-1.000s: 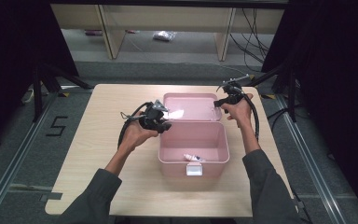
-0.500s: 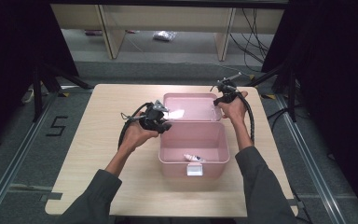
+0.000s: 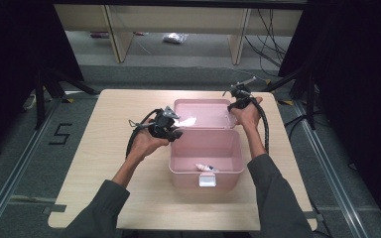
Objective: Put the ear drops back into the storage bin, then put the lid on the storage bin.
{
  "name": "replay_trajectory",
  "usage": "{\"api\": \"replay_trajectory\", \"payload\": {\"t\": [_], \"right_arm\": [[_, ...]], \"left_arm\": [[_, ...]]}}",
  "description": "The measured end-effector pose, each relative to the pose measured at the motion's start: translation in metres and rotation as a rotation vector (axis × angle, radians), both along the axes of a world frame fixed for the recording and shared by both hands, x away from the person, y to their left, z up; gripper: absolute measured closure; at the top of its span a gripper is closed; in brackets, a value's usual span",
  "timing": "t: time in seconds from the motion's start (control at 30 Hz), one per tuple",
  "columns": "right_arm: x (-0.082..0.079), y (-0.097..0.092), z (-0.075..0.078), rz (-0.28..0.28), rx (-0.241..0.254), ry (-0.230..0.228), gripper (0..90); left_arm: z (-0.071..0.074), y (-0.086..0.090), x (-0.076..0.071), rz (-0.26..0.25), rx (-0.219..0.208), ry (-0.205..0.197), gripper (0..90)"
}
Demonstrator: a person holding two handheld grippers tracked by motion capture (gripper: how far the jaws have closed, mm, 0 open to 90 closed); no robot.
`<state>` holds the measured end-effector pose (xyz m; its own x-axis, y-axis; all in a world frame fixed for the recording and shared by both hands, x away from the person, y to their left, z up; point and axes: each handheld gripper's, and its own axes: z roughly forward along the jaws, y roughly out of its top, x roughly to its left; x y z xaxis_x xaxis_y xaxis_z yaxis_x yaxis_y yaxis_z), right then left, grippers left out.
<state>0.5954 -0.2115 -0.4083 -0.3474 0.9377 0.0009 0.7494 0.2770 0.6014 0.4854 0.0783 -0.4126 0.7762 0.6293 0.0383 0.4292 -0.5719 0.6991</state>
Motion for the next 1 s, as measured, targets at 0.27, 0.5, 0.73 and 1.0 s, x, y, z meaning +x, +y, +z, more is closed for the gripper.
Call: {"api": "replay_trajectory", "payload": {"t": [0.27, 0.5, 0.73, 1.0], "right_arm": [[-0.002, 0.003, 0.006, -0.015, -0.014, -0.011, 79.4], [-0.003, 0.003, 0.009, -0.012, -0.017, -0.023, 80.3], [-0.004, 0.003, 0.013, -0.028, -0.015, -0.025, 81.4], [-0.009, 0.005, 0.022, -0.067, 0.004, -0.047, 83.2]], "left_arm": [[0.000, -0.001, -0.001, 0.000, 0.004, 0.003, 75.8], [0.000, -0.002, -0.001, 0.001, 0.002, -0.002, 75.8], [0.000, -0.003, -0.001, -0.002, -0.001, 0.000, 75.8], [0.000, -0.003, 0.001, -0.020, 0.004, -0.007, 75.7]]}}
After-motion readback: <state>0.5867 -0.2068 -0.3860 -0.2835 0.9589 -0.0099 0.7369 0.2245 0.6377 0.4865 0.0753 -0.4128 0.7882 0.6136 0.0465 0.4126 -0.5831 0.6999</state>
